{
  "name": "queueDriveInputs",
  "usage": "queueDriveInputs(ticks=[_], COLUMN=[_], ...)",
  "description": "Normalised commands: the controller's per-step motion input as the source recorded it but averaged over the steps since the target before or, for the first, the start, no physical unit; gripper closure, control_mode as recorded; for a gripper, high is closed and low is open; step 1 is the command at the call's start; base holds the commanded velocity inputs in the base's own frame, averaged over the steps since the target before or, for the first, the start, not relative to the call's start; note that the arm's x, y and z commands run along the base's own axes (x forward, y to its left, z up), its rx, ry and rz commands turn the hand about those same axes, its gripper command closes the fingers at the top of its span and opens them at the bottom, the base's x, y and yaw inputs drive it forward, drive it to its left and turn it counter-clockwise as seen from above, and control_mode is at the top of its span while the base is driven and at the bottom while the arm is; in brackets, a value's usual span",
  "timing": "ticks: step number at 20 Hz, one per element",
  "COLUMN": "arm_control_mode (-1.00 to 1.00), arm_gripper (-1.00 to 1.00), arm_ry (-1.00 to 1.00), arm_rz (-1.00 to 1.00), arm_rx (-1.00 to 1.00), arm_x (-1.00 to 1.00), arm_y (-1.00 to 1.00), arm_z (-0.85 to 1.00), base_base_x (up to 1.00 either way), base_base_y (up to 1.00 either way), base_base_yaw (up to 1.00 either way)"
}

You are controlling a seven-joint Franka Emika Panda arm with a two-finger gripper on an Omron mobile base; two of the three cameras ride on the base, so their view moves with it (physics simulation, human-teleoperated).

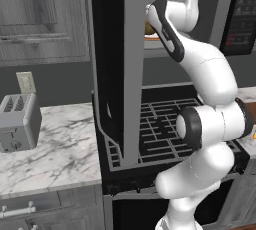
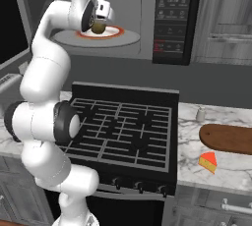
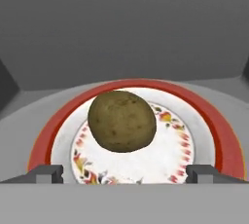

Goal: Retrieve the reheated potato from the microwave, then place the potato, cheese, and condiment on the cutting board.

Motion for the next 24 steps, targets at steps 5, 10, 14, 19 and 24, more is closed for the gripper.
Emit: queueDriveInputs(ticks=[5, 10, 14, 19, 24], arm_control_mode=[-1.00, -1.00, -1.00, -1.00, -1.00], arm_gripper=[-1.00, -1.00, -1.00, -1.00, -1.00], arm_ry=[0.15, 0.07, 0.06, 0.05, 0.04], arm_rz=[0.00, 0.02, 0.02, 0.01, 0.01], arm_rx=[0.00, 0.00, 0.00, 0.00, 0.00], arm_x=[0.37, 0.29, 0.23, 0.23, 0.24], arm_y=[0.00, 0.00, 0.02, 0.02, 0.05], arm_z=[-0.02, 0.00, -0.03, -0.09, -0.12], base_base_x=[0.00, 0.00, 0.00, 0.00, 0.00], base_base_y=[0.00, 0.00, 0.00, 0.00, 0.00], base_base_yaw=[0.00, 0.00, 0.00, 0.00, 0.00])
